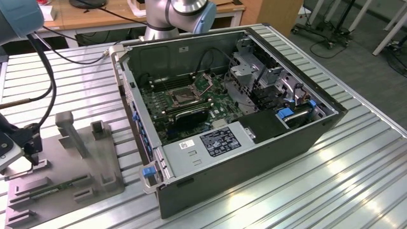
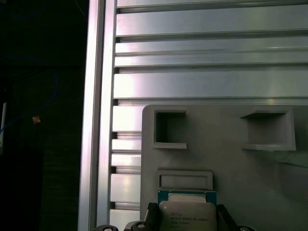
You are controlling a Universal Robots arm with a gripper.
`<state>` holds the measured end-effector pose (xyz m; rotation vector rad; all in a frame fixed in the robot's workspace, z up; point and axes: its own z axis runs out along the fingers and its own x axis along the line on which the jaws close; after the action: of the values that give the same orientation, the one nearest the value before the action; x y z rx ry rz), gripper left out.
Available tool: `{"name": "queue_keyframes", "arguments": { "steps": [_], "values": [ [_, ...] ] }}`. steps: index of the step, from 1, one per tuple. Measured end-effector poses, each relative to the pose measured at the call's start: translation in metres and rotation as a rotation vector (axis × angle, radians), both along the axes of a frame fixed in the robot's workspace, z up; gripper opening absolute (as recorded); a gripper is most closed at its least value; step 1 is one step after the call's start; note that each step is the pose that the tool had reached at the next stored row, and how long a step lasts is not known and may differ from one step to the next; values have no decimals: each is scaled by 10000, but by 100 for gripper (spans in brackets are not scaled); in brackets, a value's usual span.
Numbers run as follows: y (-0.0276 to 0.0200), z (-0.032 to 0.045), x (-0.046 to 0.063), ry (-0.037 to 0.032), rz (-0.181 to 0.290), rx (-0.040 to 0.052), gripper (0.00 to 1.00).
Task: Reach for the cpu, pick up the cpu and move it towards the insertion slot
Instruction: 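Pick up the cpu and move it towards the insertion slot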
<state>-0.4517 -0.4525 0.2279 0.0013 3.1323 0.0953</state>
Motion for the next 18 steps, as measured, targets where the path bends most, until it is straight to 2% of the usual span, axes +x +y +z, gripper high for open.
{"name": "queue_keyframes", "arguments": {
  "steps": [18],
  "values": [
    [0,126,-8,-43,0,0,55]
  ]
}}
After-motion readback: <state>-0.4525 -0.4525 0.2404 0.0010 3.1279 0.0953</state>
